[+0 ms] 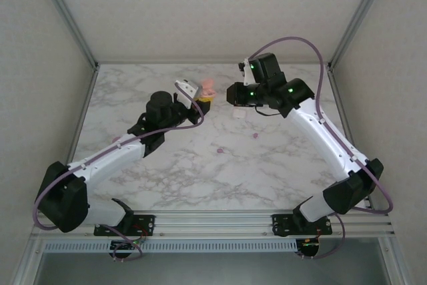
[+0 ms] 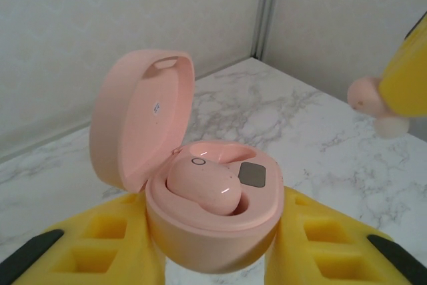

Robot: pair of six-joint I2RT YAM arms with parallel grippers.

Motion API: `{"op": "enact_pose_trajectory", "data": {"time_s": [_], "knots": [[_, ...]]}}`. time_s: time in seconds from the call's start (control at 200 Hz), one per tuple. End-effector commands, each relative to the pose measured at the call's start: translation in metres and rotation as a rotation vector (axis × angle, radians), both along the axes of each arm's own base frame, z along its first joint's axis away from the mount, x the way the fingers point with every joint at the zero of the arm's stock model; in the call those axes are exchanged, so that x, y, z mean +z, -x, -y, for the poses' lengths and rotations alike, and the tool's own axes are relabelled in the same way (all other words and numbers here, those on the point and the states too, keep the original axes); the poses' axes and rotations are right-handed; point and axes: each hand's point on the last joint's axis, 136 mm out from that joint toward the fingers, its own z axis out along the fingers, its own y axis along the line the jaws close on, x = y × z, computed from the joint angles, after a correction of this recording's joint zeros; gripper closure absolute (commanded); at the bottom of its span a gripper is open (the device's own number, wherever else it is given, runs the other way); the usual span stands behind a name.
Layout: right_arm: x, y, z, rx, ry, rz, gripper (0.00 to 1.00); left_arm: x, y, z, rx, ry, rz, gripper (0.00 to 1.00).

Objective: Insert the wireless bluetooth earbuds into the charging case

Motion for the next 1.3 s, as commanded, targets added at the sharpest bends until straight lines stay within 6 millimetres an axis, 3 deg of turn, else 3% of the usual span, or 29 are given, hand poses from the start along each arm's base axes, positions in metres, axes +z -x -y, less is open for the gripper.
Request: {"op": "enact_pose_trajectory", "data": {"time_s": [0.0,0.56,1.295], "knots": [[0.021,-0.001,0.003,-0.006,-0.013,0.053,0.81,0.029,0.005,0.016,-0.059,0.066,0.093,0.81],[0.024,-0.012,-0.012,0.016,-0.047,0.053,0.81,0.031,0.019,0.034,-0.17,0.049,0.137,0.81],[0.001,-0.015,-0.015,0.033,0.007,0.017,0.81,0.048,0.032,0.039,-0.221,0.073,0.166,0.81]]}}
